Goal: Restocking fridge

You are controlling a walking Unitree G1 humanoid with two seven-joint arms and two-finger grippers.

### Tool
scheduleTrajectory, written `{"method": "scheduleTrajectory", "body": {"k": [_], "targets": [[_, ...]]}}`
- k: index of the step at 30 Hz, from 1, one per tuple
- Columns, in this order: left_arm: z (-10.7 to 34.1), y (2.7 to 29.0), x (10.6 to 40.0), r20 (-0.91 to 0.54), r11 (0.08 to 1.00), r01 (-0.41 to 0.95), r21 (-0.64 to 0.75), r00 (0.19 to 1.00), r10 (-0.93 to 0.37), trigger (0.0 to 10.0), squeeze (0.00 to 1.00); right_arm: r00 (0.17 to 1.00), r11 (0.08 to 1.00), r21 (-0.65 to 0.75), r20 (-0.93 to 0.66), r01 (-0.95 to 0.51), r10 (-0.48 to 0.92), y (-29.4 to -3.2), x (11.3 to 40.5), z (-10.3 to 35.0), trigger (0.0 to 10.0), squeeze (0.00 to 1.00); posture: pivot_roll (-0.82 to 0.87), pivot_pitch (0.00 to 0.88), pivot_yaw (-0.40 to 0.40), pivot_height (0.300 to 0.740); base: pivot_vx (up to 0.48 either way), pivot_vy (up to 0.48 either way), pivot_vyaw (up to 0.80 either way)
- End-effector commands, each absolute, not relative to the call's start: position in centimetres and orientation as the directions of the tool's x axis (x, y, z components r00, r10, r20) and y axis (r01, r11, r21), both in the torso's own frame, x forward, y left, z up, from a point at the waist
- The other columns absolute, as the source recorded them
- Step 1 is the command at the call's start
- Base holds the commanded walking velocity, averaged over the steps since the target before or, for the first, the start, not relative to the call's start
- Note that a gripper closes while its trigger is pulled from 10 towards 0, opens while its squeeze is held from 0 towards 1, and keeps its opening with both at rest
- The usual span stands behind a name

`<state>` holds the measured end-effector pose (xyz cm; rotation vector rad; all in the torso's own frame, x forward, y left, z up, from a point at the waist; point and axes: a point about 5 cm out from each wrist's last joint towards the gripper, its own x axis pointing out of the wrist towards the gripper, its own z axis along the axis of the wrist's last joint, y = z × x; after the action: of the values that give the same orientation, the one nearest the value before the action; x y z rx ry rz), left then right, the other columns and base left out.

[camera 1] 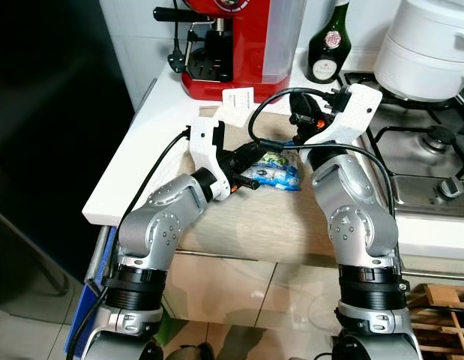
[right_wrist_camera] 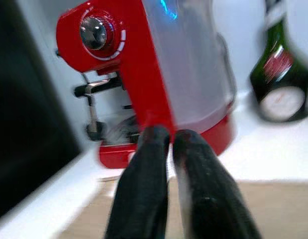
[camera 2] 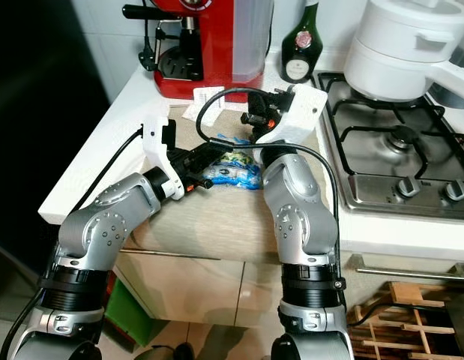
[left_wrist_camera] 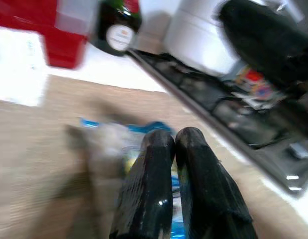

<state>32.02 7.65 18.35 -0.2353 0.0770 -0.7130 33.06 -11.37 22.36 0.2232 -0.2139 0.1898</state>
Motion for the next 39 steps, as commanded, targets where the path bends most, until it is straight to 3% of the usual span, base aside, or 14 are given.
{"method": "scheduleTrajectory", "body": {"k": [1,2,3,4,6,19,20,22,25,26,32,33,34,39], "targets": [[18.4,8.8,32.4,0.0,0.804,0.589,-0.073,0.807,-0.591,10.0,0.0,0.963,0.982,0.095,0.232,-0.16,0.135,-11.6,32.9,22.0,0.7,0.0,-0.16,0.029,0.049,0.74,0.0,0.0,0.0],[18.0,10.4,32.4,-0.009,0.847,0.53,0.038,0.848,-0.531,10.0,0.43,0.967,0.993,-0.004,0.225,-0.119,0.117,-12.0,32.6,21.4,10.0,0.0,-0.16,0.031,0.049,0.74,0.0,0.0,0.0],[18.0,10.4,32.4,-0.009,0.847,0.53,0.038,0.848,-0.531,10.0,0.43,0.967,0.993,-0.004,0.225,-0.119,0.117,-12.0,32.6,21.4,10.0,0.0,-0.16,0.031,0.049,0.74,0.0,0.0,0.0],[17.9,11.2,32.3,-0.01,0.858,0.511,0.056,0.859,-0.512,10.0,1.0,0.97,0.995,-0.028,0.224,-0.095,0.099,-12.4,32.4,21.0,10.0,0.0,-0.15,0.033,0.048,0.74,0.0,0.0,0.0],[17.9,12.6,32.1,-0.002,0.874,0.483,0.059,0.875,-0.483,10.0,1.0,0.973,0.998,-0.039,0.224,-0.046,0.054,-13.3,31.9,20.4,10.0,1.0,-0.15,0.033,0.048,0.74,0.0,0.0,0.0],[18.9,13.0,32.5,0.096,0.907,0.417,0.053,0.902,-0.42,10.0,0.96,0.976,0.99,-0.132,0.215,0.04,-0.011,-14.1,31.8,19.1,10.0,1.0,-0.13,0.017,0.032,0.74,0.0,0.148,-0.25],[18.9,13.0,32.6,0.093,0.908,0.416,0.052,0.903,-0.419,10.0,0.35,0.976,0.991,-0.13,0.219,0.044,-0.014,-14.2,31.9,19.1,10.0,1.0,-0.13,0.016,0.031,0.74,0.0,0.0,-0.63],[18.9,13.0,32.7,0.097,0.911,0.41,0.037,0.906,-0.411,10.0,0.0,0.974,0.987,-0.15,0.227,0.049,-0.014,-14.1,32.0,19.2,10.0,1.0,-0.13,0.017,0.032,0.74,0.0,0.0,-0.32],[18.9,12.9,32.7,0.099,0.912,0.408,0.034,0.907,-0.409,10.0,0.0,0.975,0.985,-0.165,0.223,0.053,-0.015,-14.1,32.0,19.2,10.0,0.93,-0.13,0.021,0.032,0.74,0.0,0.0,0.0],[18.8,12.9,32.7,0.095,0.913,0.407,0.041,0.908,-0.409,10.0,0.0,0.974,0.985,-0.166,0.224,0.053,-0.015,-14.1,32.0,19.2,10.0,0.0,-0.13,0.022,0.032,0.74,0.0,0.0,0.0],[18.5,12.7,32.5,0.1,0.909,0.417,0.022,0.904,-0.417,10.0,0.0,0.974,0.985,-0.166,0.225,0.037,0.001,-13.7,31.9,18.9,10.0,0.0,-0.14,0.033,0.031,0.74,0.0,0.0,0.0],[18.5,12.8,32.5,0.104,0.91,0.415,0.013,0.904,-0.414,10.0,1.0,0.974,0.985,-0.166,0.226,0.038,0.001,-13.7,31.9,18.9,10.0,0.0,-0.13,0.037,0.03,0.74,0.0,0.0,0.0],[18.5,12.8,32.4,0.1,0.909,0.416,0.014,0.904,-0.415,10.0,1.0,0.97,0.991,-0.131,0.242,0.018,0.015,-13.5,31.7,19.0,10.0,1.0,-0.13,0.039,0.03,0.74,0.0,0.0,0.0],[18.4,12.4,32.3,0.095,0.898,0.439,0.008,0.894,-0.438,10.0,1.0,0.969,0.988,-0.154,0.247,0.025,0.014,-13.5,31.6,19.1,10.0,1.0,-0.13,0.043,0.032,0.74,0.0,0.0,0.0]]}}
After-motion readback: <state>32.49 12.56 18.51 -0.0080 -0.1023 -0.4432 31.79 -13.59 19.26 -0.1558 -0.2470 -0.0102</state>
